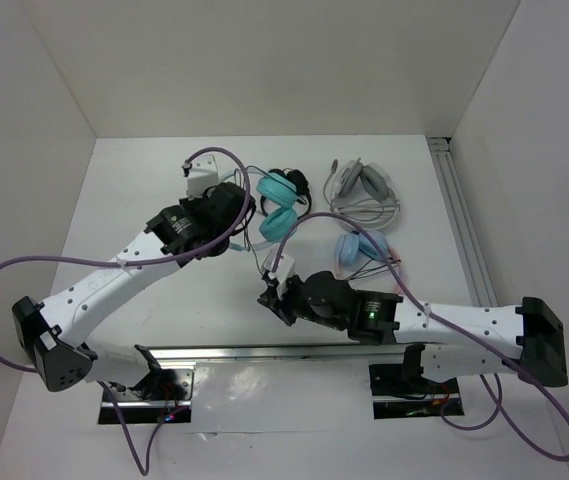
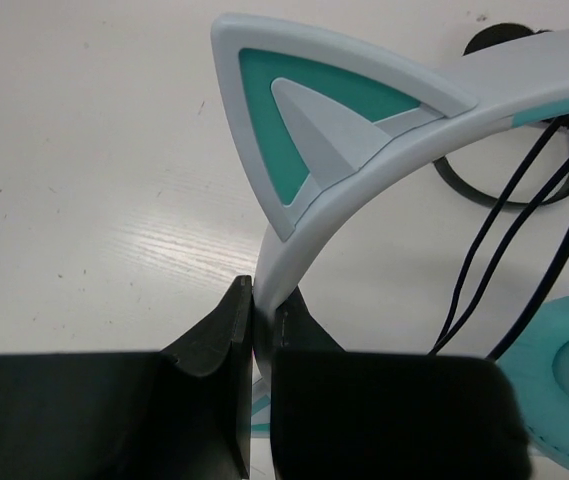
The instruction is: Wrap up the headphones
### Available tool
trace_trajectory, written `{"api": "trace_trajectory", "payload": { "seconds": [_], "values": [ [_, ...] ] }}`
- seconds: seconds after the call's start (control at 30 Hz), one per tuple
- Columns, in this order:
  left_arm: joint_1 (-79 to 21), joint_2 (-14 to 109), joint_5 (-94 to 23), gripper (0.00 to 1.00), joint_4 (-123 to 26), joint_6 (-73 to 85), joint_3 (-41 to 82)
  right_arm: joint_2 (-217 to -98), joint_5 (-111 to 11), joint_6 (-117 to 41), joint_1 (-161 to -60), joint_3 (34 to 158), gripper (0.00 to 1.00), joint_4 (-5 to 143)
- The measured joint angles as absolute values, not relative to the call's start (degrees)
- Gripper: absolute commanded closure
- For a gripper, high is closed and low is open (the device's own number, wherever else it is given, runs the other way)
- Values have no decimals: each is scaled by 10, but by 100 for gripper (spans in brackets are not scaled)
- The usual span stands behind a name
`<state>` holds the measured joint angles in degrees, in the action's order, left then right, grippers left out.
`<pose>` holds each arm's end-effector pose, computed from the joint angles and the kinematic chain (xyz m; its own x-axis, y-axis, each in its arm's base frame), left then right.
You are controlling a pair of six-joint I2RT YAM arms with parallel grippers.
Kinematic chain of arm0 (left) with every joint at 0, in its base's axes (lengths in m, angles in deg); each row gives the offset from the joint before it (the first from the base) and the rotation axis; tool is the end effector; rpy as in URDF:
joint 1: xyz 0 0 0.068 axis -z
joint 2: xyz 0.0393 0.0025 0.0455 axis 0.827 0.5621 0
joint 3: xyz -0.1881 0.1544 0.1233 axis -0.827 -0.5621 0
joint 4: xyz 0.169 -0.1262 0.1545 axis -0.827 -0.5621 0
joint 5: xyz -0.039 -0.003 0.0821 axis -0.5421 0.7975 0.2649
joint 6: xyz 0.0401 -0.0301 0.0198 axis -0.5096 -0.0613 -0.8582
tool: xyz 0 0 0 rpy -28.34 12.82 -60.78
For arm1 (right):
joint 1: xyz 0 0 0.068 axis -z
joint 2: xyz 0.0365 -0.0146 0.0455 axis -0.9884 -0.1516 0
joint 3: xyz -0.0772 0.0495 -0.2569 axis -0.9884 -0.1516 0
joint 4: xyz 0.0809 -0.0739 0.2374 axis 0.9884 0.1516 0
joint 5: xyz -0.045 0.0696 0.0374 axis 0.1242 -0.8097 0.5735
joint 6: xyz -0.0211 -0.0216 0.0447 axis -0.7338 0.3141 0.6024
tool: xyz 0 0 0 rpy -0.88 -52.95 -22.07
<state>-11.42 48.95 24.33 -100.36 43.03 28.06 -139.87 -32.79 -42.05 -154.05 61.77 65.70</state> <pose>0.2104 -0.1669 0.3739 -0.3830 -0.2781 -0.8809 -0.3547 0.9248 -0.1377 0.0811 0.2407 0.2793 -0.1372 -0.2867 -0.9482 -0.8874 0.4608 -0.0109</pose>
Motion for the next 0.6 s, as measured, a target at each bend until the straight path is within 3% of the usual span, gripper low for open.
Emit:
{"api": "trace_trajectory", "payload": {
  "seconds": [0.6],
  "values": [
    [-144, 551, 217, 100, -1066, 469, 262, -1475, -450, -501, -1542, 701, 100, 744]
  ]
}}
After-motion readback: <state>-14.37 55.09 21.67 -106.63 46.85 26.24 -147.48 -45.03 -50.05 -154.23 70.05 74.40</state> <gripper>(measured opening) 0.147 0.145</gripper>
